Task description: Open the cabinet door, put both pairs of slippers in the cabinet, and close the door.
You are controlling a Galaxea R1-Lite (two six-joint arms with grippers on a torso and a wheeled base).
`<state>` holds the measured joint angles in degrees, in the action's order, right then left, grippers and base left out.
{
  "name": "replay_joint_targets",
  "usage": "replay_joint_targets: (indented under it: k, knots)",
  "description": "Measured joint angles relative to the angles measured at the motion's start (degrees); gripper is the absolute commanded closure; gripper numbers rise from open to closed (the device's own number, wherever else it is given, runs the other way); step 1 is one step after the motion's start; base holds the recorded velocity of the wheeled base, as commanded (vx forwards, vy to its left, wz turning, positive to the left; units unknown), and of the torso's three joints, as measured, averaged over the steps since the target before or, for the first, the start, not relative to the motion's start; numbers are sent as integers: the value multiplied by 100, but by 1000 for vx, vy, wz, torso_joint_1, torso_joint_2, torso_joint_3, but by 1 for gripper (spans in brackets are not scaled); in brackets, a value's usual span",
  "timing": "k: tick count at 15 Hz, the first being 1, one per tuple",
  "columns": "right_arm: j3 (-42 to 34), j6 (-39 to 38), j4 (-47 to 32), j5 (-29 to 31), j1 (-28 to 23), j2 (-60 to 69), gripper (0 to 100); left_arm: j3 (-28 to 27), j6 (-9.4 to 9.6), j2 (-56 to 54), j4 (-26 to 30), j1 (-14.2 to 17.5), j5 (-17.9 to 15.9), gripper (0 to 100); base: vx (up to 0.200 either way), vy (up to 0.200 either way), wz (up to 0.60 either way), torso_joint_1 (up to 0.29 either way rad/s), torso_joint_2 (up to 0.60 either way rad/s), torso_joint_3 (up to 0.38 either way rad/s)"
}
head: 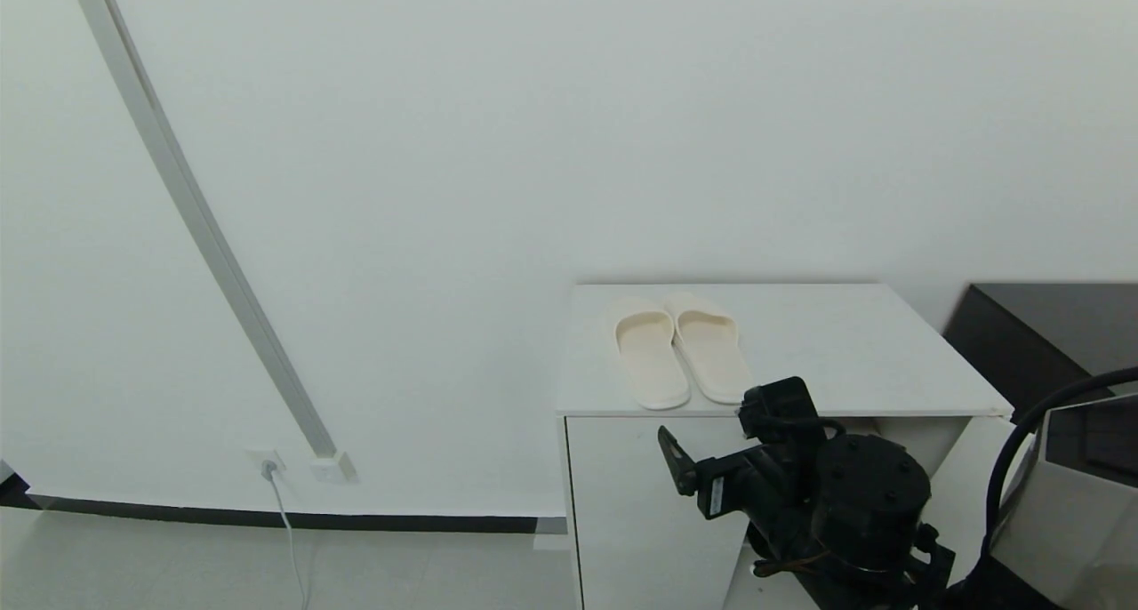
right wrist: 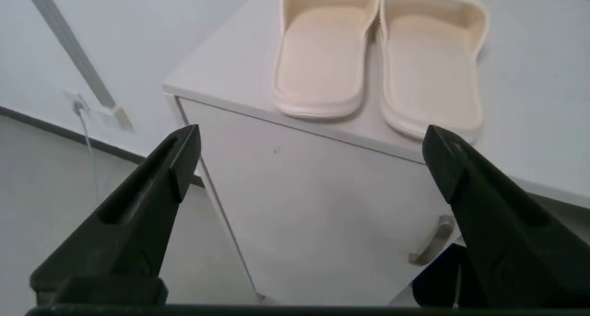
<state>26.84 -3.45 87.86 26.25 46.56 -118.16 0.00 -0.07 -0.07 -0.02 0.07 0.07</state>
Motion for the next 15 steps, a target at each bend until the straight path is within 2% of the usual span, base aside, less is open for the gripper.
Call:
replay_joint_targets:
  k: [2,4,6,8,11,15]
  knots:
    - [17,127,-40,-2,-100,-22,0,0,5,0,0,0,0,100,0,0,0,0,0,0]
    - [250,151,-534,27,-227,-17,0,0,7,0,0,0,-7,100,0,0,0,0,0,0]
    - [551,-56,-1470,40,-323,88,0,0,21,0,0,-5,-15,100,0,0,0,0,0,0]
    - [1072,-366,-2644,44,-345,322,0,0,23,0,0,0,-15,100,0,0,0,0,0,0]
    - [1932,-651,-3988,46,-318,631,0,0,26,0,-2,0,-17,100,0,0,0,0,0,0]
    - [2299,-730,-4207,30,-288,700,0,0,26,0,2,0,-32,100,0,0,0,0,0,0]
